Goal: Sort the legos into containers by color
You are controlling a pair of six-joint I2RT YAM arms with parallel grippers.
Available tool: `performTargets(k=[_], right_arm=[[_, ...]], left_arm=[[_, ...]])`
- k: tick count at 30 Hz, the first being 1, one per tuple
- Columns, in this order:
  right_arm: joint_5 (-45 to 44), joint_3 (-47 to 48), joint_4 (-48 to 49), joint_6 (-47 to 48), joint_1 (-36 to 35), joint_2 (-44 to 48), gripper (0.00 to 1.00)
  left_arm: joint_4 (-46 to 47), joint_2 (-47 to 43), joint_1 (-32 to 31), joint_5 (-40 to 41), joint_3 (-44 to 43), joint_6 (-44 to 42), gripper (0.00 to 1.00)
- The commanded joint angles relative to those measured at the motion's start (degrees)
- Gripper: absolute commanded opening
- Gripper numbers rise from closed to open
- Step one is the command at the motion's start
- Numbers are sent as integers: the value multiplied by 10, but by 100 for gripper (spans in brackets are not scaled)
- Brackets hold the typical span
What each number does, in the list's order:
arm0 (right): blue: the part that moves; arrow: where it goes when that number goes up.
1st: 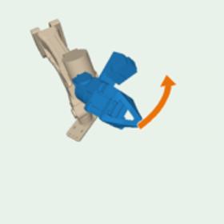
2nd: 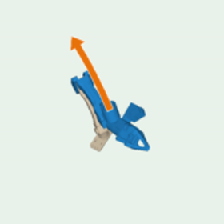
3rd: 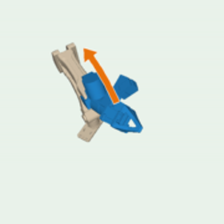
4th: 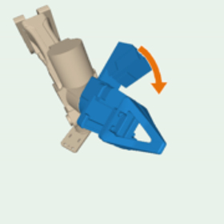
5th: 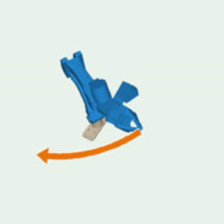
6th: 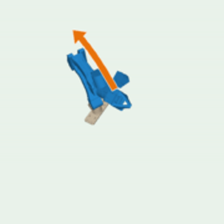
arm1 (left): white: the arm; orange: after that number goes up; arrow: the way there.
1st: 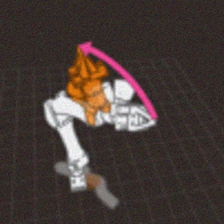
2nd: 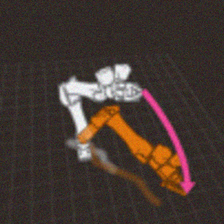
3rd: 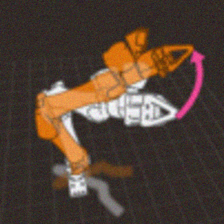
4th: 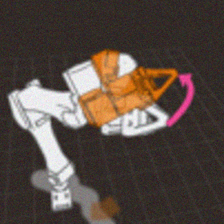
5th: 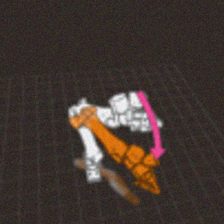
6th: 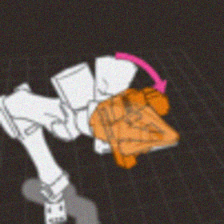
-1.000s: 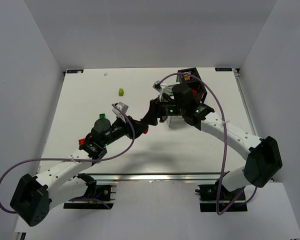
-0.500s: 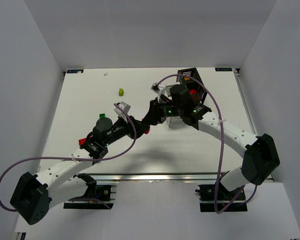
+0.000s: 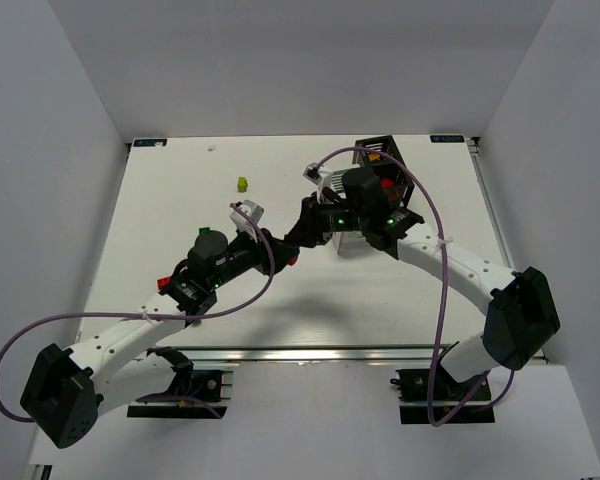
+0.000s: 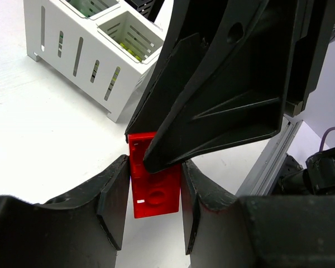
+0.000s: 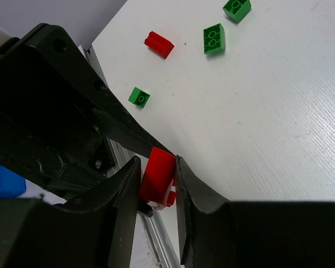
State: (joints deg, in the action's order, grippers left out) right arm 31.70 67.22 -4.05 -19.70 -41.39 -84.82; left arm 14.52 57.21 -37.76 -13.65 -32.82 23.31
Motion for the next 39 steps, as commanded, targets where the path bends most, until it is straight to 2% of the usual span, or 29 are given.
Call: performTargets(k=[1, 2, 6, 7, 12, 14, 24, 31, 35, 39], right_arm=[[53, -4, 7, 1, -5, 11, 0], [53, -1, 8, 1, -2, 11, 0], [51, 5, 10, 2, 7, 11, 0], [50, 5, 9, 3, 8, 11, 0], [45, 5, 9, 4, 15, 10, 0], [44, 5, 9, 5, 17, 10, 0], [35, 7, 11, 8, 37, 8, 0], [21, 22, 6, 26, 80, 6, 0], [13, 41, -6, 48, 135, 1, 0], [-7, 71, -28, 78, 195, -17, 0]], left_arm=[[27, -18, -2, 14, -33, -5, 26], [26, -20, -1, 16, -30, -3, 31], [27, -30, -2, 19, -22, 4, 39], [27, -32, -2, 19, -20, 5, 45], [21, -40, -2, 20, -12, 9, 55], [18, -42, -2, 19, -10, 12, 62], [27, -39, -2, 10, -2, 19, 64], [-10, -56, -2, 27, -11, 11, 64], [-47, -86, -2, 77, -8, 18, 68], [-96, -118, -2, 198, -1, 59, 77]])
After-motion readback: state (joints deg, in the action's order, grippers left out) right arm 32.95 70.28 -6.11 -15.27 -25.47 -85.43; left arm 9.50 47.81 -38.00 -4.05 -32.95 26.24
